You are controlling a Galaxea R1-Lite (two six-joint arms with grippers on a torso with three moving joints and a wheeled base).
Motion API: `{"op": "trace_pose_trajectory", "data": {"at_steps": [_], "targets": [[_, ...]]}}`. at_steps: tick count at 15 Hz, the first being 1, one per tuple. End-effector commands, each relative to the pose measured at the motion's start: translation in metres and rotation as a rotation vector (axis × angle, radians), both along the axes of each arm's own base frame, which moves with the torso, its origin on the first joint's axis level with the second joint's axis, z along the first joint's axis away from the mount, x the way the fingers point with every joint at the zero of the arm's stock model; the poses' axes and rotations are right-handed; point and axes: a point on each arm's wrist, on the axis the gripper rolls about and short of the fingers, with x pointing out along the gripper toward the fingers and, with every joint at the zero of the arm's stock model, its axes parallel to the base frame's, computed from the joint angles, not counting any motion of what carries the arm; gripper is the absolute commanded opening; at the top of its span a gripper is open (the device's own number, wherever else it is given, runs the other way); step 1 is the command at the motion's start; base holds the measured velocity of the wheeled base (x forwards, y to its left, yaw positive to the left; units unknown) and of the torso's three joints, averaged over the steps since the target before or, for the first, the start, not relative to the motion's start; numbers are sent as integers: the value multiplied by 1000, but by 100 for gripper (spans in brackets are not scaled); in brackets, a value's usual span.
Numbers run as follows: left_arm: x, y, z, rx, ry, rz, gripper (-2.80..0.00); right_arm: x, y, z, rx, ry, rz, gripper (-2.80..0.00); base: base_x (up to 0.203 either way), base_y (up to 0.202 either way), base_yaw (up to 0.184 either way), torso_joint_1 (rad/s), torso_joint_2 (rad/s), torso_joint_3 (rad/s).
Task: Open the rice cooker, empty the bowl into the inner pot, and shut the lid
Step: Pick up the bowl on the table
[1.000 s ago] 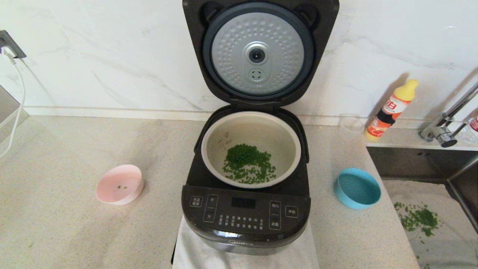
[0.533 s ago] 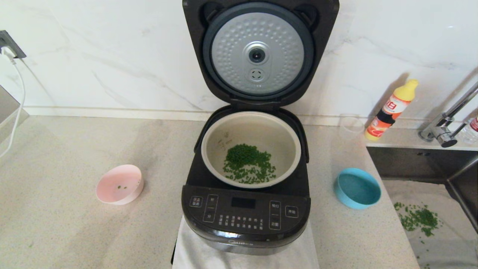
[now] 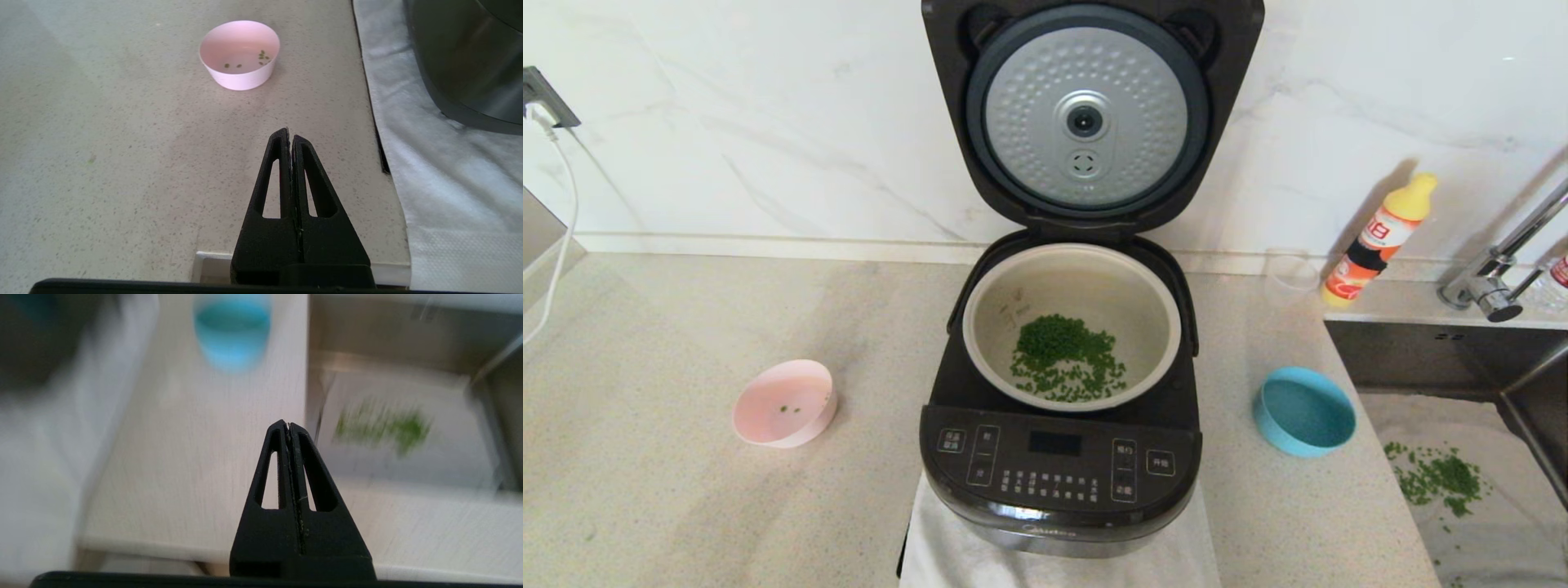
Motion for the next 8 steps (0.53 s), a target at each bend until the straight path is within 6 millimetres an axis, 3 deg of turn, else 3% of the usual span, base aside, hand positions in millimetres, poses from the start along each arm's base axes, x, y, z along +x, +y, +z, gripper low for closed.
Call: {"op": "trace_pose_trajectory", "data": {"at_steps": [1, 4, 8], "targets": [[1, 0, -2, 1, 11, 0, -280, 8, 0, 43, 3, 39, -11, -280, 0, 0, 0, 0, 0, 0], [1, 0, -2, 1, 11, 0, -280, 36, -1, 75, -70, 190, -21, -280, 0, 0, 0, 0, 0, 0], [1, 0, -2, 1, 11, 0, -280, 109, -2, 79, -121, 527, -38, -280, 0, 0, 0, 0, 0, 0]]}}
